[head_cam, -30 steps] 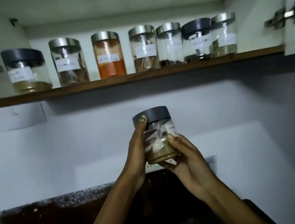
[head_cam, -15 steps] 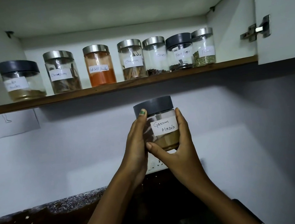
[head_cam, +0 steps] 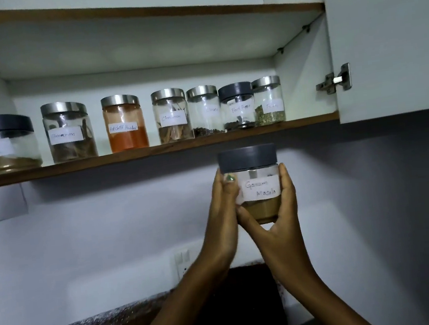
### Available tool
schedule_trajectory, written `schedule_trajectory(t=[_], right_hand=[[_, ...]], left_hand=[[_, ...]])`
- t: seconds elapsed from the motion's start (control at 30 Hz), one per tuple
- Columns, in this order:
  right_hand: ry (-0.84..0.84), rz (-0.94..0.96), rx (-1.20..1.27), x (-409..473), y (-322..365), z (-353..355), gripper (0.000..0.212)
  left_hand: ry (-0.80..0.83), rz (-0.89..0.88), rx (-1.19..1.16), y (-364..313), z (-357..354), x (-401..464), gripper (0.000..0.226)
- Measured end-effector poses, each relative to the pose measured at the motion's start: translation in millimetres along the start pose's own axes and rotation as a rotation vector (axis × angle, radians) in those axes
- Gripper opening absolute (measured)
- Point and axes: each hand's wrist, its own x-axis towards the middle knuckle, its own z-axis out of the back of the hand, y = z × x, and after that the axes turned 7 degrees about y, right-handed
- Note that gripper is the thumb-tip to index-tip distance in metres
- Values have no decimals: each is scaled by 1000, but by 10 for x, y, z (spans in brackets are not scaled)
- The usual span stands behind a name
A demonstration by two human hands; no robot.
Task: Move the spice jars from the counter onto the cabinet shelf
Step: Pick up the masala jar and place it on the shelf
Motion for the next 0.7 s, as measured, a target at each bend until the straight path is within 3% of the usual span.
schedule_trajectory(t=[0.17,0.37,0.53,0.7], right_hand=[[-113,51,-37,366,3,447,96],[-259,137,-107,1031,-95,940,93],[-357,168,-241,1677,-245,1076,91],[-341,151,-342,2217,-399,1234,92]], left_hand=[[127,-84,289,80,-348,106,76],[271,-251,688,199,-647,503,63],[202,-353,785,218,-876,1124,75],[133,-353,1002,252,-935,1718,77]])
